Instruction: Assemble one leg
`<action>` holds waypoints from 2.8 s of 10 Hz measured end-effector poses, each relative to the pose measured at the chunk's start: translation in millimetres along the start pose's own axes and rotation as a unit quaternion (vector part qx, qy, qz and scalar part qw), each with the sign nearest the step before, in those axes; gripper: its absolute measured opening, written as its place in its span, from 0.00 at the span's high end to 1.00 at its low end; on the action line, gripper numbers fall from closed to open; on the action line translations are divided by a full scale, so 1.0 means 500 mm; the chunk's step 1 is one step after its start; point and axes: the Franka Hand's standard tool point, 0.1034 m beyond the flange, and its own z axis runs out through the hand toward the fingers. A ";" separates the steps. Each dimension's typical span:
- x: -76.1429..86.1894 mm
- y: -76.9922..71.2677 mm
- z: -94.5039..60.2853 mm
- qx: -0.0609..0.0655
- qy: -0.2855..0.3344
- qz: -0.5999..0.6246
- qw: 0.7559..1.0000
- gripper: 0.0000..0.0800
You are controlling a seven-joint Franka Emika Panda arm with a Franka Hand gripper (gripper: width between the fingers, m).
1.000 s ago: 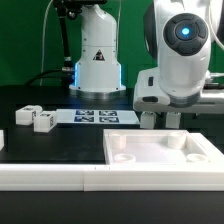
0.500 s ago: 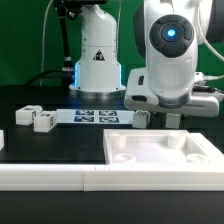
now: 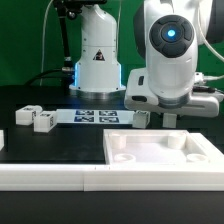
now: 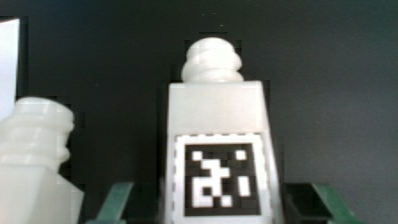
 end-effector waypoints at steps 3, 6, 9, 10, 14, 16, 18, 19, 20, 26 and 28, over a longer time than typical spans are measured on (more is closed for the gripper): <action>-0.008 0.014 -0.057 0.009 0.015 -0.013 1.000 0.64; -0.045 0.020 -0.150 0.022 0.027 -0.015 0.999 0.64; -0.053 0.018 -0.171 0.026 0.048 -0.016 0.998 0.64; -0.040 0.012 -0.178 0.030 0.090 -0.017 0.995 0.64; 0.005 0.036 -0.222 -0.001 0.213 -0.057 0.975 0.64; 0.015 0.054 -0.242 -0.017 0.258 -0.078 0.963 0.64; 0.021 0.049 -0.267 -0.021 0.314 -0.094 0.944 0.64; 0.029 0.041 -0.278 -0.016 0.340 -0.097 0.935 0.64; 0.034 0.037 -0.277 -0.009 0.377 -0.102 0.920 0.64; 0.025 -0.015 -0.346 0.012 0.565 -0.170 0.807 0.64; 0.034 -0.022 -0.368 0.018 0.608 -0.182 0.772 0.64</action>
Offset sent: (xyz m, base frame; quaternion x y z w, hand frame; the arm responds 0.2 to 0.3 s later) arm 0.0199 -0.0178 0.0538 -0.0027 0.0384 -0.0323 0.9987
